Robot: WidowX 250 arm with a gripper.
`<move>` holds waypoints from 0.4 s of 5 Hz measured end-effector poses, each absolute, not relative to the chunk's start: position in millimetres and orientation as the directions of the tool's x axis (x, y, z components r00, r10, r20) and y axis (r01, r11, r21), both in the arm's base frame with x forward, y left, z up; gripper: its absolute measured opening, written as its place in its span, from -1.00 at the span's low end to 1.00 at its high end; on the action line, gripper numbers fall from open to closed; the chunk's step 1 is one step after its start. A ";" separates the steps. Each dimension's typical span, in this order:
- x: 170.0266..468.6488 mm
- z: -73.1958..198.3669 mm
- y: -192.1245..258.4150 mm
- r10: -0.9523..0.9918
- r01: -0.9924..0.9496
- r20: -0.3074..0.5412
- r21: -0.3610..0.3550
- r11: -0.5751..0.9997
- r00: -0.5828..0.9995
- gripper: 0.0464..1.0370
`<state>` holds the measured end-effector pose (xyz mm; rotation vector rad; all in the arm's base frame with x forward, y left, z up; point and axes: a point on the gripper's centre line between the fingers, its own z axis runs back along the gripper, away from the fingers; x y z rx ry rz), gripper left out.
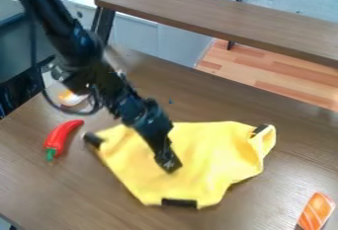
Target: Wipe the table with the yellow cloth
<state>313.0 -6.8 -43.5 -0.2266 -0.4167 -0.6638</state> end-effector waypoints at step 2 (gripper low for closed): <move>262.0 -40.4 -20.5 -0.353 0.471 0.475 -0.154 0.869 0.806 0.92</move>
